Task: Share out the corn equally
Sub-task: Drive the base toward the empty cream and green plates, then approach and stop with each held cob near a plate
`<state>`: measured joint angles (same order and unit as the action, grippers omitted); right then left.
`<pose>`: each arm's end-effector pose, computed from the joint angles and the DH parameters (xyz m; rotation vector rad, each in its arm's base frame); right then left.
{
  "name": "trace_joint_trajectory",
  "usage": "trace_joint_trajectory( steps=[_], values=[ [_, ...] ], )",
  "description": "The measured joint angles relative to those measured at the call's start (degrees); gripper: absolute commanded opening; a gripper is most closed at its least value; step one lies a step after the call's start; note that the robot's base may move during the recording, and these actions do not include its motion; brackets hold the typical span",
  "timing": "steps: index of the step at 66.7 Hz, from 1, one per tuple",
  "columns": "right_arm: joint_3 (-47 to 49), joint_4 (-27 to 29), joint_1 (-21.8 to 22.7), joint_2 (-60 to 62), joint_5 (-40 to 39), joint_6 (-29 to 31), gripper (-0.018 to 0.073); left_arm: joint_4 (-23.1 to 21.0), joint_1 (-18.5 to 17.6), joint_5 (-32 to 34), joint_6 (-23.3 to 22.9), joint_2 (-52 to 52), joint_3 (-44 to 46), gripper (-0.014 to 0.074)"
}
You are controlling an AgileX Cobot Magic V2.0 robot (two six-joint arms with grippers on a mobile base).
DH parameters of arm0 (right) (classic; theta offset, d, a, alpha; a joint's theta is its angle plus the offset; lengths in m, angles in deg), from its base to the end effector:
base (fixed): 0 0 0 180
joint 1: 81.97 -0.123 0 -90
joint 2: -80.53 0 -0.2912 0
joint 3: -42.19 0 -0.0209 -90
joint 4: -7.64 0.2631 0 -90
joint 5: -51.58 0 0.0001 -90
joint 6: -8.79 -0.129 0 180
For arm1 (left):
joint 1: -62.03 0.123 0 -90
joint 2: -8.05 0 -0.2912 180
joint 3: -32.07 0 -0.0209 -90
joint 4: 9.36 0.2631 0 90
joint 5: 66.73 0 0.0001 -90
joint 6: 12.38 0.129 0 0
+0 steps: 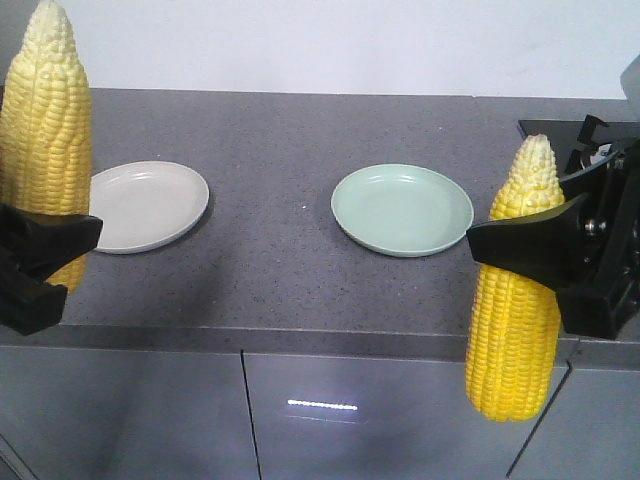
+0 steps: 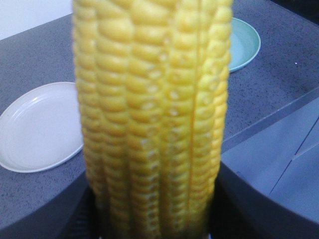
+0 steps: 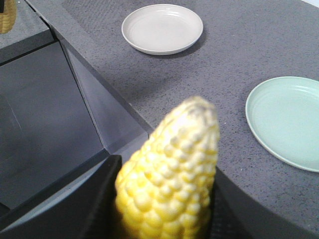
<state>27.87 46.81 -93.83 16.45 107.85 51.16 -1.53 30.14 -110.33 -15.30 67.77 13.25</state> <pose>0.1946 0.1101 0.3912 -0.8432 1.9977 0.5518 0.1897 -0.1038 0.3793 0.5813 2.0501 -0.2006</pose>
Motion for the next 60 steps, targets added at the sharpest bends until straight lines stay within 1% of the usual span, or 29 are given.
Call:
trace_joint_trajectory(
  steps=[60],
  values=[
    [0.0,0.0,0.0,0.0,0.0,0.0,0.0158,0.0,0.0,0.0,0.0,0.0,0.0,0.0317]
  ],
)
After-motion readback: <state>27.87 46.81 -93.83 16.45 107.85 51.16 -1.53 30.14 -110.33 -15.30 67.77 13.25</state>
